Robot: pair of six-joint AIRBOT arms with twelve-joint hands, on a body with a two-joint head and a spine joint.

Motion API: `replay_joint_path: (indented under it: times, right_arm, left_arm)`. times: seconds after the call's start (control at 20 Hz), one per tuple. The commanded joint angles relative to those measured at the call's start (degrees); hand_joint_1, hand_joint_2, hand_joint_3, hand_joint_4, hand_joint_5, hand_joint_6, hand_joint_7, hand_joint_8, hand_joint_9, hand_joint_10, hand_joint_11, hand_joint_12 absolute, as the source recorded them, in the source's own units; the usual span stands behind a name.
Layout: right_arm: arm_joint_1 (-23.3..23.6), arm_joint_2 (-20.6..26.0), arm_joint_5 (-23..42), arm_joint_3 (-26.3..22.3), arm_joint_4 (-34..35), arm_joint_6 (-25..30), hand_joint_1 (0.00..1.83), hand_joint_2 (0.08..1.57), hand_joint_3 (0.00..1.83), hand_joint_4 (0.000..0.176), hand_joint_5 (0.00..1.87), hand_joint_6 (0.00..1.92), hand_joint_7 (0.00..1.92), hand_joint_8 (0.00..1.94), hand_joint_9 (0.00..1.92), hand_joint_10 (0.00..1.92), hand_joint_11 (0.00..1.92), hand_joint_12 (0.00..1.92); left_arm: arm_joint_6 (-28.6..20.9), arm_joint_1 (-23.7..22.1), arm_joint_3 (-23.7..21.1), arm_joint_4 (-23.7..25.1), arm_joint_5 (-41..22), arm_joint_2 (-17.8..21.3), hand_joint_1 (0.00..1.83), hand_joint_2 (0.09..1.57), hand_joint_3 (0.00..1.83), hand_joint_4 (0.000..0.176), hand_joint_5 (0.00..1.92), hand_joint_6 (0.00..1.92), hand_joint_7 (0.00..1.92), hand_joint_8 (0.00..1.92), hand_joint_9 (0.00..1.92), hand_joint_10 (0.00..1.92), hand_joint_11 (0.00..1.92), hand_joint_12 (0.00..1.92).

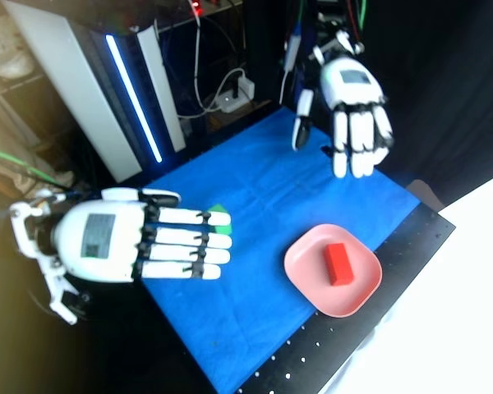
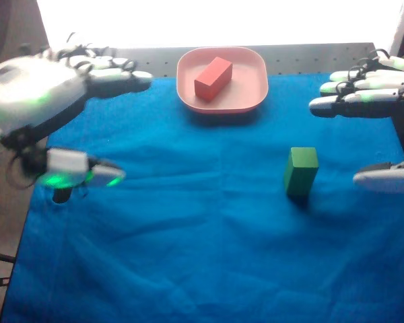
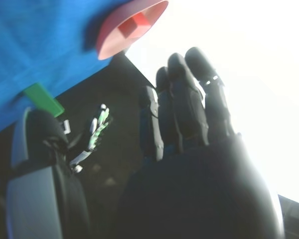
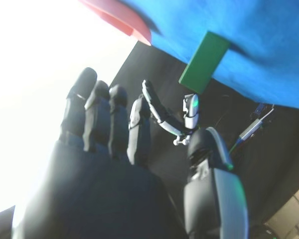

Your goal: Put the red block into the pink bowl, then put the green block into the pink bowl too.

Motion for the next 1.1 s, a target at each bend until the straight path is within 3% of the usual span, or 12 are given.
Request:
replay_joint_path:
  times: [0.0,0.05,0.1,0.2,0.35,0.45,0.6,0.75,0.85,0.9,0.95,1.05]
  right_arm:
    - [1.64,-0.04,5.22,0.26,1.47,0.41,0.71,1.03,0.00,0.080,0.42,0.00,0.35,0.00,0.27,0.01,0.00,0.77]
    - [3.01,-0.39,3.50,0.42,0.11,0.41,0.72,1.03,0.00,0.079,0.42,0.00,0.37,0.00,0.28,0.01,0.00,0.74]
    - [3.57,-0.89,2.60,0.78,-0.56,0.41,0.73,1.02,0.00,0.072,0.44,0.00,0.39,0.01,0.32,0.02,0.00,0.83]
    - [3.96,-2.01,1.90,1.51,-0.78,0.41,0.72,1.03,0.00,0.068,0.46,0.00,0.41,0.00,0.38,0.01,0.00,1.12]
    - [5.53,-3.19,0.25,2.07,-2.65,0.80,0.83,1.01,0.00,0.047,0.51,0.00,0.48,0.00,0.49,0.01,0.23,1.05]
    - [7.61,-4.46,-2.31,2.54,-5.63,0.87,0.91,0.98,0.00,0.001,0.54,0.00,0.51,0.00,0.56,0.01,0.35,0.87]
    - [9.38,-7.26,-4.64,4.47,-10.19,4.18,0.87,1.02,0.00,0.040,0.46,0.00,0.45,0.00,0.58,0.00,0.48,0.74]
    - [9.90,-8.66,-6.02,5.48,-12.20,5.72,0.99,1.01,0.00,0.003,0.56,0.01,0.52,0.01,0.64,0.01,0.59,0.76]
    - [10.47,-8.81,-6.59,5.63,-13.04,5.72,1.10,1.00,0.00,0.000,0.71,0.02,0.76,0.06,0.82,0.43,0.79,1.08]
    - [10.59,-8.81,-6.73,5.72,-13.19,5.72,1.11,1.00,0.00,0.000,0.78,0.01,0.85,0.13,0.76,0.94,0.83,1.32]
    - [10.64,-8.80,-6.86,5.85,-13.24,5.72,1.15,1.11,0.01,0.000,0.97,0.93,0.85,1.14,0.83,1.52,0.92,1.67]
    - [10.71,-8.76,-6.88,5.98,-13.24,5.72,1.16,1.11,0.00,0.000,0.99,0.94,0.81,1.45,0.87,1.65,0.97,1.77]
  left_arm:
    - [-0.94,0.25,-0.39,-0.16,-8.98,0.92,0.79,0.92,0.00,0.082,0.25,0.00,0.16,0.00,0.14,0.00,0.00,0.47]
    - [-1.39,2.09,-1.46,-0.81,-10.43,2.27,0.78,0.90,0.00,0.106,0.24,0.00,0.13,0.00,0.12,0.00,0.00,0.41]
    - [-1.39,3.20,-2.04,-1.48,-11.29,2.92,0.75,0.90,0.00,0.084,0.23,0.00,0.11,0.00,0.11,0.00,0.00,0.40]
    - [-1.39,4.50,-2.50,-2.50,-11.94,3.54,0.72,0.87,0.00,0.104,0.18,0.00,0.07,0.00,0.01,0.00,0.00,0.02]
    - [-1.39,4.67,-2.65,-2.73,-12.25,3.59,0.78,0.86,0.00,0.096,0.18,0.00,0.05,0.01,0.00,0.00,0.00,0.00]
    - [-1.39,5.08,-2.88,-3.05,-13.27,3.60,0.77,0.86,0.00,0.082,0.17,0.00,0.06,0.01,0.00,0.00,0.00,0.00]
    - [-1.39,5.62,-3.19,-3.43,-14.37,3.60,0.81,0.86,0.00,0.063,0.16,0.00,0.07,0.01,0.00,0.00,0.00,0.00]
    - [-1.39,5.62,-3.20,-3.45,-14.56,3.52,0.81,0.85,0.00,0.074,0.17,0.00,0.07,0.01,0.00,0.00,0.00,0.00]
    - [-1.39,5.62,-3.30,-3.45,-14.72,3.53,0.81,0.85,0.00,0.076,0.15,0.00,0.05,0.00,0.00,0.00,0.00,0.00]
    - [-1.39,5.63,-3.32,-3.45,-14.73,3.54,0.78,0.85,0.00,0.073,0.15,0.00,0.06,0.00,0.00,0.00,0.00,0.00]
    - [-1.39,5.63,-3.35,-3.45,-14.74,3.54,0.82,0.86,0.00,0.075,0.15,0.00,0.06,0.00,0.00,0.00,0.00,0.00]
    - [-1.39,5.70,-3.46,-3.49,-14.89,3.53,0.83,0.86,0.00,0.070,0.15,0.00,0.06,0.00,0.00,0.00,0.00,0.00]
